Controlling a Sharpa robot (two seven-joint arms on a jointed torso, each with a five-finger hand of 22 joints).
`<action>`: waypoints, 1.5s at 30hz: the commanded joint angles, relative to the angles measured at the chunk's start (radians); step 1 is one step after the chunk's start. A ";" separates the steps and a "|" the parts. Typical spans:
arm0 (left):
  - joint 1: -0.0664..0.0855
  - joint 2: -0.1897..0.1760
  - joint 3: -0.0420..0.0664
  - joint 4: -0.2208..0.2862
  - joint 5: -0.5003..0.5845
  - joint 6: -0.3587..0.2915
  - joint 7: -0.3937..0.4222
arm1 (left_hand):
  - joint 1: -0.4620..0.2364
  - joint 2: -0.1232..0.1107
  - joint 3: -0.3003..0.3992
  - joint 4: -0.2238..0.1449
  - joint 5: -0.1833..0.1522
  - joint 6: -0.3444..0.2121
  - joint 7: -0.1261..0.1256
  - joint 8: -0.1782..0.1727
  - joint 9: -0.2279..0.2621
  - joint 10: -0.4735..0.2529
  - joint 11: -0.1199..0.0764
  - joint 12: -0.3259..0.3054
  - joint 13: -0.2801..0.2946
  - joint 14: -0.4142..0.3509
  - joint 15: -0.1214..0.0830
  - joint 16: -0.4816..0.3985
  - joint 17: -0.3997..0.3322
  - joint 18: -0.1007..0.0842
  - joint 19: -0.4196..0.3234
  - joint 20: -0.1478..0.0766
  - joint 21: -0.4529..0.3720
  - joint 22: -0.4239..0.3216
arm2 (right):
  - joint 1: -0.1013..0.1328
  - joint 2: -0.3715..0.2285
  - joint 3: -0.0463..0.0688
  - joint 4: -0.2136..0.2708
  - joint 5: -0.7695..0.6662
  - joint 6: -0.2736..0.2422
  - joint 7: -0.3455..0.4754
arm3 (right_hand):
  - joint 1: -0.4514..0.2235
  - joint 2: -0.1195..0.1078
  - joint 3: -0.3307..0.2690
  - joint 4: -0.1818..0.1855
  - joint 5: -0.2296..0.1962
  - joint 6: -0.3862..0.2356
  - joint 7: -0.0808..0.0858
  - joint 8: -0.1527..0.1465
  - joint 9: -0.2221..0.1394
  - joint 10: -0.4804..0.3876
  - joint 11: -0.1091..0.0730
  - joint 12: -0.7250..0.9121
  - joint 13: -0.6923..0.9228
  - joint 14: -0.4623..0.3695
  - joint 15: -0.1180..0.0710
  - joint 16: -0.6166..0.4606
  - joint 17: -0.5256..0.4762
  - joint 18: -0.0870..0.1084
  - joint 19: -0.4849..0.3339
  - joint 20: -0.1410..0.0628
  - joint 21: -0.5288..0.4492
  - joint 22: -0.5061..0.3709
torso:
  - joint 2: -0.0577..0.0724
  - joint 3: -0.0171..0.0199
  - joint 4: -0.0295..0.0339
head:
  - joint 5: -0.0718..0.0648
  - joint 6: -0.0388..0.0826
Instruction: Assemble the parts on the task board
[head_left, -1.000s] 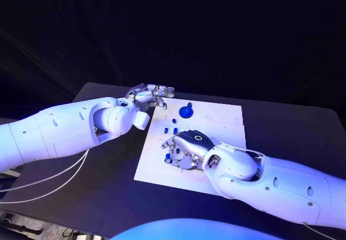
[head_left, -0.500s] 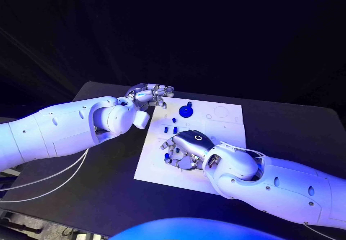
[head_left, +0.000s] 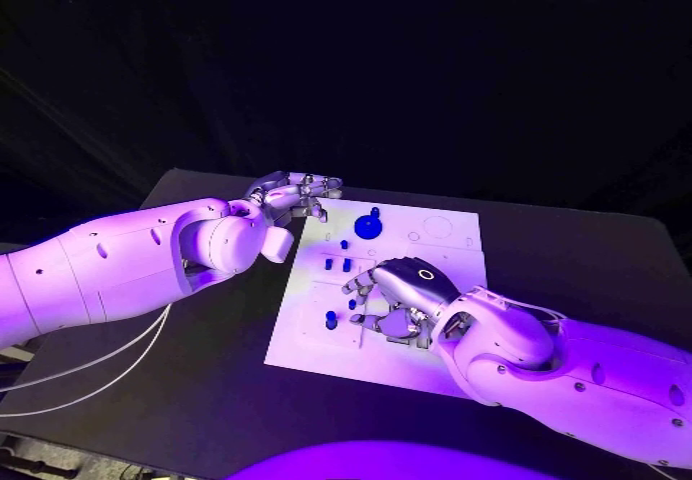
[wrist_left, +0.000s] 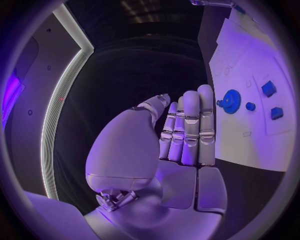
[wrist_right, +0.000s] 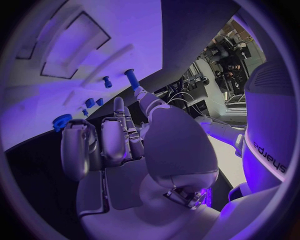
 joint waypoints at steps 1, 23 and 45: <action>0.000 -0.001 0.000 0.002 0.000 0.008 0.001 | 0.001 0.009 -0.004 0.000 0.000 -0.006 0.000 0.003 -0.001 -0.007 0.001 0.003 0.001 -0.006 0.002 -0.003 -0.001 0.013 0.003 0.006 -0.005 -0.001 | 0.021 -0.069 0.004 0.044 0.126 -0.053 -0.001 | 0.011 0.008 -0.004 0.005 0.007 0.035 0.002 0.014 0.005 0.042 -0.004 0.022 0.009 0.022 -0.003 -0.004 -0.007 -0.003 0.054 0.000 0.012 0.218 | 0.001 -0.0009 0.0001 | -0.026 0.008; -0.005 -0.005 -0.007 0.018 -0.028 0.049 0.024 | 0.010 0.009 -0.005 -0.006 0.002 -0.010 0.001 0.005 -0.002 -0.012 0.002 0.008 0.002 -0.009 0.002 -0.004 -0.004 0.013 0.004 0.006 -0.008 -0.003 | 0.038 -0.481 -0.016 0.210 0.366 0.003 -0.198 | -0.058 0.066 -0.217 0.108 0.126 0.091 -0.034 0.148 0.126 0.333 -0.051 0.995 1.011 0.063 -0.040 0.164 0.222 -0.038 0.106 -0.036 0.198 0.263 | -0.026 -0.0059 -0.0240 | -0.146 -0.002; -0.008 -0.006 -0.010 0.024 -0.029 0.063 0.022 | -0.008 -0.001 -0.023 0.005 0.002 -0.014 0.002 0.007 -0.003 -0.016 0.004 0.013 0.003 -0.010 0.005 -0.003 -0.005 0.013 0.004 0.008 -0.013 -0.006 | -0.031 -0.370 -0.018 0.162 0.249 -0.009 -0.323 | -0.081 0.055 -0.289 0.153 0.160 0.074 -0.035 0.167 0.165 0.345 -0.050 1.022 1.056 0.068 -0.039 0.189 0.259 -0.038 0.106 -0.034 0.198 0.263 | -0.025 -0.0064 -0.0233 | -0.153 -0.009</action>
